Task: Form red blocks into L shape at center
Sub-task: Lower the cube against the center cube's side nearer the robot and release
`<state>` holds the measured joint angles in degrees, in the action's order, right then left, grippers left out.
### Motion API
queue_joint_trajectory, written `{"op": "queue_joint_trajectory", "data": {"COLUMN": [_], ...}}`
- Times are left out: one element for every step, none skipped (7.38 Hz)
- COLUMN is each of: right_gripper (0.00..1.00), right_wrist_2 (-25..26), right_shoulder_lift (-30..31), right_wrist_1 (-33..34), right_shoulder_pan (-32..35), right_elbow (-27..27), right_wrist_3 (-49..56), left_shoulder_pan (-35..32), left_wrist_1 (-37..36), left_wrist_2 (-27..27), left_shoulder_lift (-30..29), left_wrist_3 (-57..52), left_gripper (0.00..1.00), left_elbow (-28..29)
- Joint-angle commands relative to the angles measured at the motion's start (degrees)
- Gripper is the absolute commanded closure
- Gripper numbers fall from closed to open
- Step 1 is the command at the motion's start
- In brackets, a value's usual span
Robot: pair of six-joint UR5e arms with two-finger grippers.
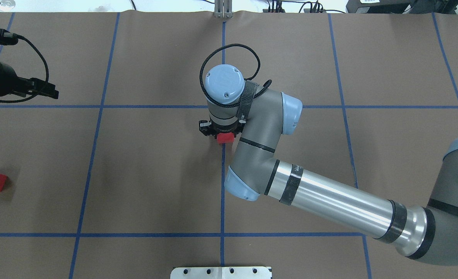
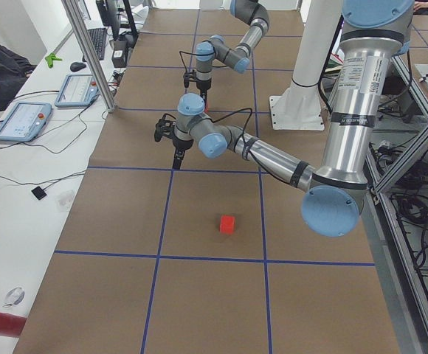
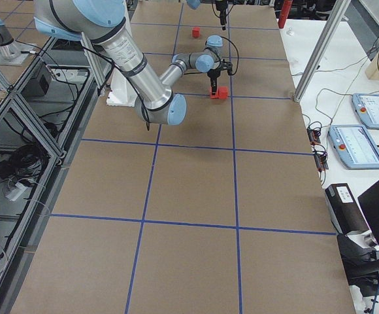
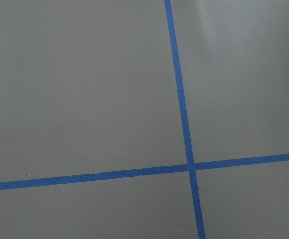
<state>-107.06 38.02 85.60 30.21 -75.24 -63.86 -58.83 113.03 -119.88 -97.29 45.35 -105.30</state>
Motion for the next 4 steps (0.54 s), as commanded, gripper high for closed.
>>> {"op": "queue_joint_trajectory", "data": {"right_gripper": [0.02, 0.02, 0.02, 0.02], "right_wrist_2": [0.0, 0.0, 0.0, 0.0], "right_shoulder_lift": [0.0, -0.1, -0.1, -0.1], "right_wrist_1": [-0.1, -0.9, -1.0, -1.7], "right_shoulder_pan": [0.0, 0.0, 0.0, 0.2], "right_elbow": [0.0, 0.0, 0.1, 0.0], "right_wrist_3": [0.1, 0.0, 0.0, -0.2], "left_shoulder_pan": [0.0, -0.1, -0.1, -0.1], "left_wrist_1": [0.0, 0.0, 0.0, 0.0], "left_wrist_2": [0.0, 0.0, 0.0, 0.0], "left_shoulder_lift": [0.0, 0.1, 0.1, 0.3], "left_wrist_3": [0.0, -0.1, -0.1, -0.2], "left_gripper": [0.00, 0.00, 0.00, 0.00], "left_elbow": [0.0, 0.0, 0.0, -0.1]}}
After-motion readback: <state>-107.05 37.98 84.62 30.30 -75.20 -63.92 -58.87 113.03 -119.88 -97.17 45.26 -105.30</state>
